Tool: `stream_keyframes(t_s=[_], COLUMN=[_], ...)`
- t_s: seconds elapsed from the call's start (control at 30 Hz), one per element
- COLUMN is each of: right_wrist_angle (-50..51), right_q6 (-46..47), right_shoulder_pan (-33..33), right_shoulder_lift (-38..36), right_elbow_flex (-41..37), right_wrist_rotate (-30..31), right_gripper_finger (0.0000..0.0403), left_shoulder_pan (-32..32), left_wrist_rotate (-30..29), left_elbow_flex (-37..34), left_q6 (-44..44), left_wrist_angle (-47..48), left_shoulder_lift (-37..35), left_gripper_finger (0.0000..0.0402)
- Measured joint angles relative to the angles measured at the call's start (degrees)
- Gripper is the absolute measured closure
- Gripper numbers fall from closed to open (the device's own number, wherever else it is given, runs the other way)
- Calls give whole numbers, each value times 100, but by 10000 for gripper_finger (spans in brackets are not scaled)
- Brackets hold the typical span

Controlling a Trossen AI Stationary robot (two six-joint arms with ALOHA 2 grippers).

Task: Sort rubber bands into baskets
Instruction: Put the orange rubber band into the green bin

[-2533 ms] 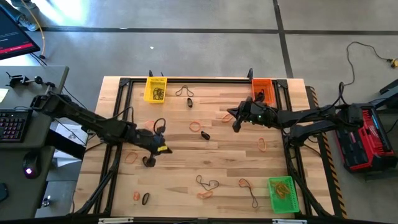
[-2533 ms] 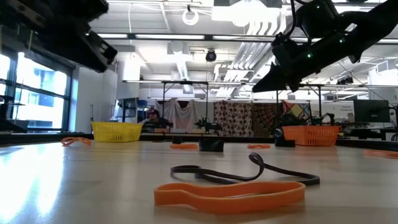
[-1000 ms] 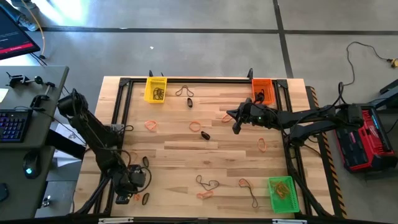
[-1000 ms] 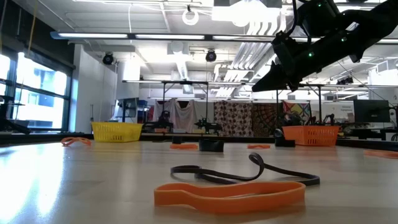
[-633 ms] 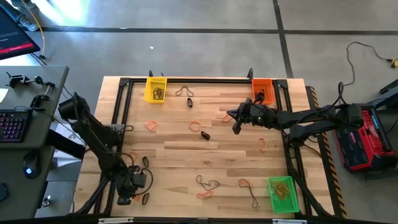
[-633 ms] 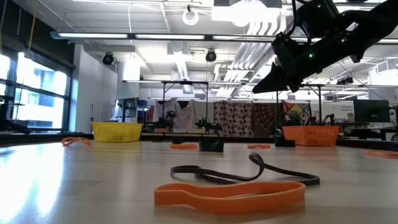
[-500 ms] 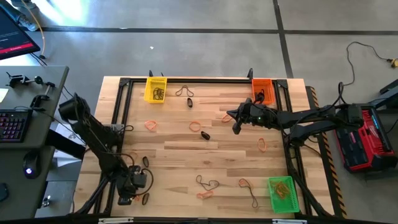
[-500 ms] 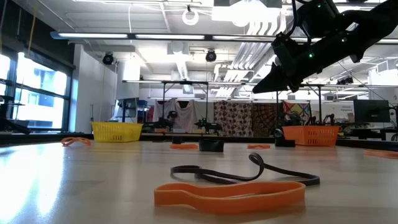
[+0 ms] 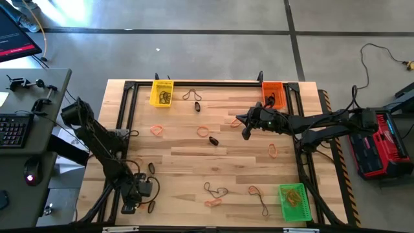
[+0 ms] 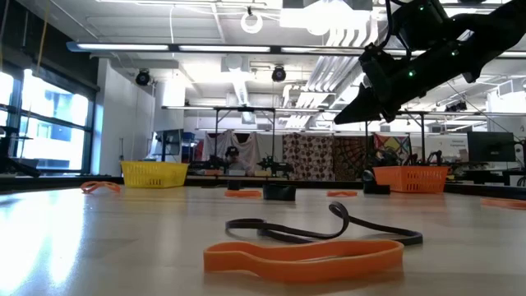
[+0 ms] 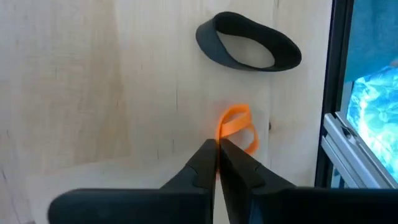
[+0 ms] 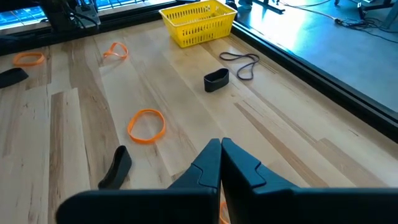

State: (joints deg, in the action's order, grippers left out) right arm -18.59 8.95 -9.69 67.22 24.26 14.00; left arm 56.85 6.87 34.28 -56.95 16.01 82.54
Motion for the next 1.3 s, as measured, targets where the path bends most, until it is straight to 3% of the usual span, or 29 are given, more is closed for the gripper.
stream_keyframes(t_s=[0.3, 0.5, 0.73, 1.07, 1.3], right_wrist_angle=[-5, -9, -147, -333, -770], right_q6=[0, 137, 131, -149, -319], right_shoulder_pan=[0, 0, 22, 514, 992], right_shoulder_lift=[0, 0, 0, 0, 28], right_elbow_flex=[1, 0, 0, -1, -1], right_wrist_rotate=[0, 0, -29, -63, -60], right_gripper_finger=[403, 403, 403, 403, 403], left_shoulder_pan=[-381, -794, -1879, -3533, -4452], left_wrist_rotate=[-50, -1111, -1925, -2013, -1911], left_elbow_flex=[0, 0, 0, 0, 0], left_q6=[68, 575, 1537, 3176, 3764], left_wrist_angle=[563, 1130, 1042, -304, -1425], left_shoulder_lift=[-357, -1080, -1582, -1631, -1455], left_gripper_finger=[401, 401, 401, 401, 401])
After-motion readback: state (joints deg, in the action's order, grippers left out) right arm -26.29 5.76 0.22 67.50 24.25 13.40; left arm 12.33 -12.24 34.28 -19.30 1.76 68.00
